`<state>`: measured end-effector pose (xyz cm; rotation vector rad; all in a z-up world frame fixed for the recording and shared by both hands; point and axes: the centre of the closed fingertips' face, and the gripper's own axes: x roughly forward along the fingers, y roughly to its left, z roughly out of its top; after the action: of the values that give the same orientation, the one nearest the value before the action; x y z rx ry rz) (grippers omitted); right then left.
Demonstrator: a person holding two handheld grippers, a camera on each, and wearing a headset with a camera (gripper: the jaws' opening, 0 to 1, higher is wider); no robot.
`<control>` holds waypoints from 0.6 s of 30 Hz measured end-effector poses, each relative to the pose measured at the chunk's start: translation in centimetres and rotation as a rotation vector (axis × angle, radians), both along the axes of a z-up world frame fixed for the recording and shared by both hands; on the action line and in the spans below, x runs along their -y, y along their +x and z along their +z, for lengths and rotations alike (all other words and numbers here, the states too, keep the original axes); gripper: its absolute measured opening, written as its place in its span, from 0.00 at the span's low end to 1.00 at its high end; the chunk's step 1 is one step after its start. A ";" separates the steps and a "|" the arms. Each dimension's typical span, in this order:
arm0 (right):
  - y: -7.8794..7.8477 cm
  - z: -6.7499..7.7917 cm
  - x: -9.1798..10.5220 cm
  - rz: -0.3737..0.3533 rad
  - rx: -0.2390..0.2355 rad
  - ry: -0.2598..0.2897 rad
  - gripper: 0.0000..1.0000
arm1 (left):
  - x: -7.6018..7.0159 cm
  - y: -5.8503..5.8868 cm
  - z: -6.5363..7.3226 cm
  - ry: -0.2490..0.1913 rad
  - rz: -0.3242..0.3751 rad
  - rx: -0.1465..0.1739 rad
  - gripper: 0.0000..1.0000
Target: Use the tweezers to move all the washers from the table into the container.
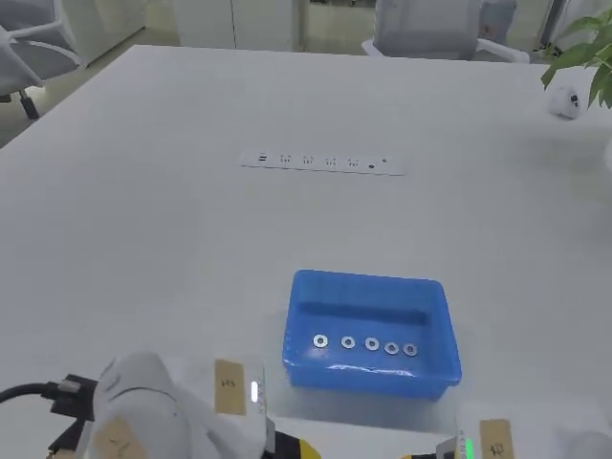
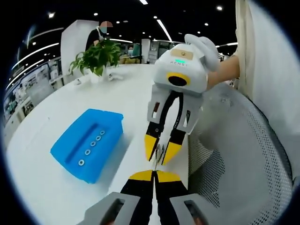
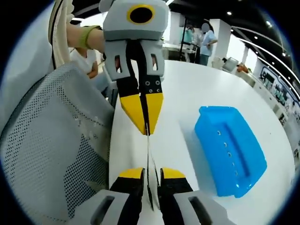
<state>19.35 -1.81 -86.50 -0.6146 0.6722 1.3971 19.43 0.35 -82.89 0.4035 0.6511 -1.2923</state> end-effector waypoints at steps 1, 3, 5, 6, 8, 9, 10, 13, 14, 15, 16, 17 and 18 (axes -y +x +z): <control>-0.1 0.0 0.0 -0.007 -0.010 0.022 0.11 | -0.1 -0.1 -0.2 0.001 0.001 -0.006 0.00; -0.1 -0.2 0.3 -0.028 -0.026 0.041 0.09 | -0.2 -0.2 -0.9 0.005 0.004 -0.021 0.00; 0.0 -0.5 0.7 -0.049 -0.030 0.031 0.11 | -0.1 -0.4 -1.6 0.013 0.006 -0.029 0.00; 0.0 -0.5 0.9 -0.053 -0.028 0.025 0.14 | -0.1 -0.4 -2.0 0.022 0.004 -0.029 0.00; -0.2 -0.4 1.3 -0.059 -0.023 0.024 0.16 | -0.2 -0.5 -2.7 0.041 0.000 -0.033 0.00; -0.3 0.0 1.5 -0.067 -0.024 0.039 0.15 | -0.3 -0.5 -3.1 0.053 -0.001 -0.036 0.00; -0.5 0.2 1.6 -0.079 -0.037 0.054 0.15 | -0.4 -0.5 -3.3 0.058 -0.002 -0.039 0.00; -0.4 1.4 2.4 -0.126 -0.031 0.089 0.18 | -0.5 -0.5 -3.7 0.071 0.001 -0.051 0.00; -0.4 1.8 2.7 -0.140 -0.023 0.093 0.18 | -0.5 -0.5 -3.8 0.074 0.003 -0.055 0.00; -0.2 2.5 3.3 -0.162 -0.005 0.106 0.19 | -0.6 -0.5 -4.0 0.080 0.007 -0.059 0.00; -0.1 2.8 3.7 -0.178 0.001 0.111 0.20 | -0.6 -0.5 -4.1 0.087 0.009 -0.069 0.00; 0.1 3.2 4.2 -0.201 0.008 0.111 0.22 | -0.7 -0.5 -4.2 0.093 0.010 -0.075 0.00; 0.2 3.7 5.0 -0.227 0.020 0.111 0.23 | -0.7 -0.4 -4.4 0.103 0.013 -0.076 0.00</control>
<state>19.59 -6.84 -82.79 -0.4489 0.6234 1.2064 19.02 1.01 -87.26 0.4349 0.7854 -1.2703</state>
